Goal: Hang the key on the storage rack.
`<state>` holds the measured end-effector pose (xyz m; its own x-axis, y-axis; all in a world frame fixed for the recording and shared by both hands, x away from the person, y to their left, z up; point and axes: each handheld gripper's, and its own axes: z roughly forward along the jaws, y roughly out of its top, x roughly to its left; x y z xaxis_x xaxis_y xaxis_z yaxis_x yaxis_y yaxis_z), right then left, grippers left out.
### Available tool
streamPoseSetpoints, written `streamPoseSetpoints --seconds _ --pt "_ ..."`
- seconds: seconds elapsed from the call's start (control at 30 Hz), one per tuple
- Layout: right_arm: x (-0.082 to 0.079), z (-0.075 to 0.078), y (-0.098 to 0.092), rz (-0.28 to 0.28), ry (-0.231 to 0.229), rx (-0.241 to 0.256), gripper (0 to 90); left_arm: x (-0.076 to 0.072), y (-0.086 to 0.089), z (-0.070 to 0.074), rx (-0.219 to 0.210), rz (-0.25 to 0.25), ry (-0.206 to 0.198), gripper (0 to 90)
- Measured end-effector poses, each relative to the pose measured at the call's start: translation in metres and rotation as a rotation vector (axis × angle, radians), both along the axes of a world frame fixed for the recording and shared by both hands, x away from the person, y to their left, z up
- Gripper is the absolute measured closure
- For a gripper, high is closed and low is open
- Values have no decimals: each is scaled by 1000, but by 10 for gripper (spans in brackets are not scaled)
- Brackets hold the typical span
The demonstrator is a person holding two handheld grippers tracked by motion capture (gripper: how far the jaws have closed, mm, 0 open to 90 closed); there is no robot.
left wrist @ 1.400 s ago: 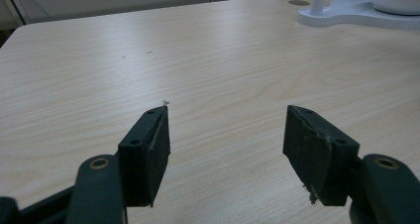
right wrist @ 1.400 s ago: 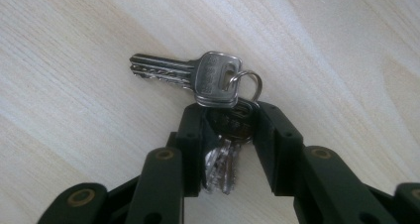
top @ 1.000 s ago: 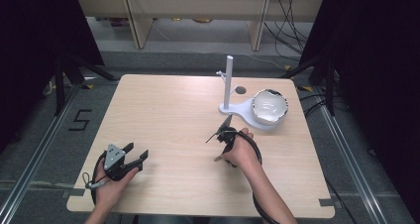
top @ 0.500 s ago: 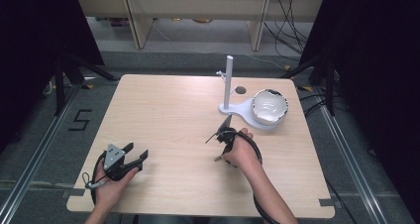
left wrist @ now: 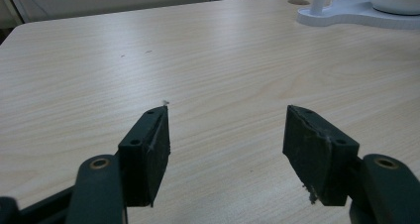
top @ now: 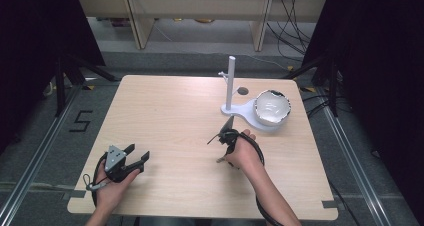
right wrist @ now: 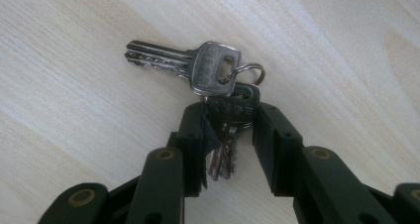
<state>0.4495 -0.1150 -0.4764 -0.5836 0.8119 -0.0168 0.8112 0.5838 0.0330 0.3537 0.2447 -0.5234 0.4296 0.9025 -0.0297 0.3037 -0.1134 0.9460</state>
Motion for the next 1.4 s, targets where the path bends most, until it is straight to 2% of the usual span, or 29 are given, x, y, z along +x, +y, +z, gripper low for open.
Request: streamPoseSetpoints --seconds 0.03,0.1,0.13,0.2,0.23,0.27,0.33,0.37,0.4,0.43,0.47,0.53,0.57,0.63,0.73,0.83,0.9,0.93,0.97,1.0,1.03,1.13,1.17,1.2,1.27,1.3,1.33,1.37,1.4 --pt "-1 0 1 -6 5 2 665 -1 0 0 4 4 5 345" --pt "1 0 -1 40 -4 -4 606 0 0 0 6 2 4 345" --pt "0 -1 0 9 -14 -9 606 0 0 0 7 2 4 345" --pt "1 -1 -1 6 -8 1 616 0 0 0 7 2 3 345" --pt "1 -1 -3 33 -11 -4 624 0 0 0 6 2 2 345" --pt "0 0 -2 21 -6 -1 627 0 0 0 6 3 3 345" --pt "1 -1 -3 43 -17 -3 627 0 0 0 6 3 5 345" --pt "1 -1 -2 30 -23 17 596 0 0 0 8 2 6 345" --pt "3 -2 -3 45 -41 26 589 0 0 0 7 2 4 345" --pt "3 -1 -1 9 -33 20 588 0 0 0 5 2 3 345" --pt "5 -2 -4 48 -62 18 589 0 0 0 2 1 1 345" --pt "3 0 0 2 -33 22 611 0 0 0 -2 0 0 345" --pt "5 -1 -3 56 -44 30 652 0 0 0 -2 0 1 344" --pt "3 0 1 9 -21 16 668 0 0 0 -1 0 1 345" --pt "5 -1 1 32 -18 14 670 0 0 0 2 1 -1 345" --pt "7 0 3 56 6 3 668 0 0 0 -1 -1 1 344" --pt "9 0 2 83 6 1 659 0 0 0 -3 -1 1 345" --pt "9 0 2 84 4 -7 616 0 0 0 -3 -1 1 344" --pt "7 -1 4 52 -6 -7 548 0 0 0 -5 -1 0 344" --pt "7 -1 4 47 2 3 542 0 1 0 -4 -2 1 344" --pt "8 -1 3 69 -1 1 571 0 1 0 -4 -2 0 344" --pt "8 0 3 54 5 6 595 0 1 0 -3 -1 2 344" --pt "12 -1 1 144 -18 -8 596 0 1 0 -3 -2 2 344" --pt "10 -1 3 96 -6 -7 597 0 0 0 -3 -1 2 344" --pt "10 -1 3 93 -6 -8 598 0 0 0 -2 -1 2 344" --pt "12 -2 2 127 -15 -3 613 -1 0 0 4 3 5 344" --pt "12 -2 2 127 -15 -3 613 -1 0 0 4 2 4 344" --pt "12 -2 3 102 -6 2 669 0 0 0 1 1 3 344" --pt "12 -2 3 102 -6 2 669 0 0 0 1 1 3 344"
